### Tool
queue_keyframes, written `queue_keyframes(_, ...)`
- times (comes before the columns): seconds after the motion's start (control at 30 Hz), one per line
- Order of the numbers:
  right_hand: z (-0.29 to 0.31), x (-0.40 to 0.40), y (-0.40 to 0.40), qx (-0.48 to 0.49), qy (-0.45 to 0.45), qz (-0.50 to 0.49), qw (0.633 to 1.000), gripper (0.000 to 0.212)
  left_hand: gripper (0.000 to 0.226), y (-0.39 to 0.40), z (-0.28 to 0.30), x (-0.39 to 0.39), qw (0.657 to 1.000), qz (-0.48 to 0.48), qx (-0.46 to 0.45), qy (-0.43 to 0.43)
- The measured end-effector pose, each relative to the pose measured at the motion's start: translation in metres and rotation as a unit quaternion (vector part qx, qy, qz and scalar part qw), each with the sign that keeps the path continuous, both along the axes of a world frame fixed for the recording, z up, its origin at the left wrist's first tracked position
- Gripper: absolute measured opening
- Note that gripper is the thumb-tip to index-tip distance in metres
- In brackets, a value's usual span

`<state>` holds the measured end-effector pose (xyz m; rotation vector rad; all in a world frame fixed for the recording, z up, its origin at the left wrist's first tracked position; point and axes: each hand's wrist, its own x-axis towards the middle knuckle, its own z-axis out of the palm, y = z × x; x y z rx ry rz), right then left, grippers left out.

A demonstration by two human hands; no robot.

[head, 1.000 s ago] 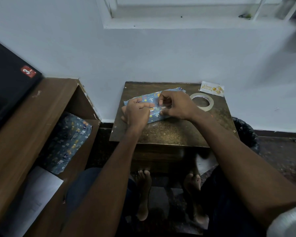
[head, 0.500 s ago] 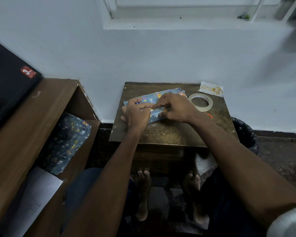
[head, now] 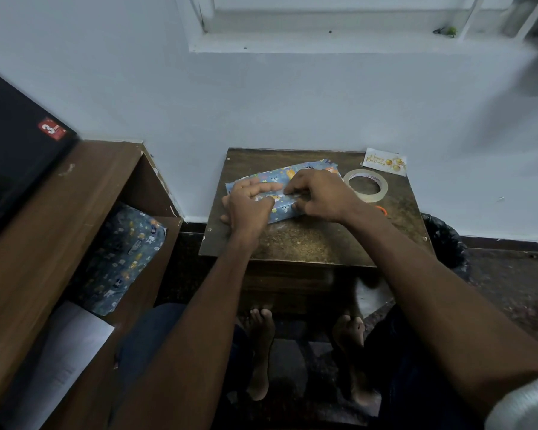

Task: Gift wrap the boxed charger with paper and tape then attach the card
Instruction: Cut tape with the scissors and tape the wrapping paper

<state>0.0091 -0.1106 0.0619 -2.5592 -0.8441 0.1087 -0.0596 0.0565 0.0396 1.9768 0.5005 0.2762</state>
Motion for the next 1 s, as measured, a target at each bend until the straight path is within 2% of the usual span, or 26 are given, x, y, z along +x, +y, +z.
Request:
queue_keyframes(0.13, 0.000, -0.002, 0.004, -0.010, -0.008, 0.004, 1.000, 0.035, 0.036, 0.000, -0.001, -0.001, 1.000, -0.003, 0.003, -0.003)
queue_keyframes(0.33, -0.001, -0.001, -0.001, 0.039, 0.000, -0.012, 0.999, 0.022, 0.022, -0.003, 0.004, 0.000, 0.998, -0.006, 0.057, 0.004)
queue_keyframes(0.57, 0.000, -0.005, -0.001, 0.028, -0.011, 0.028, 0.999, 0.040, 0.021, -0.003, -0.002, 0.004, 0.996, -0.009, 0.087, 0.005)
queue_keyframes(0.77, 0.001, -0.007, 0.001, -0.011, -0.027, 0.034, 0.999, 0.039, 0.020, -0.002, -0.007, 0.005, 0.995, -0.009, 0.098, -0.010)
queue_keyframes(1.0, 0.003, -0.009, 0.004, -0.025, -0.043, 0.038, 0.998, 0.033, 0.027, 0.000, -0.022, 0.002, 0.977, -0.039, 0.206, -0.039)
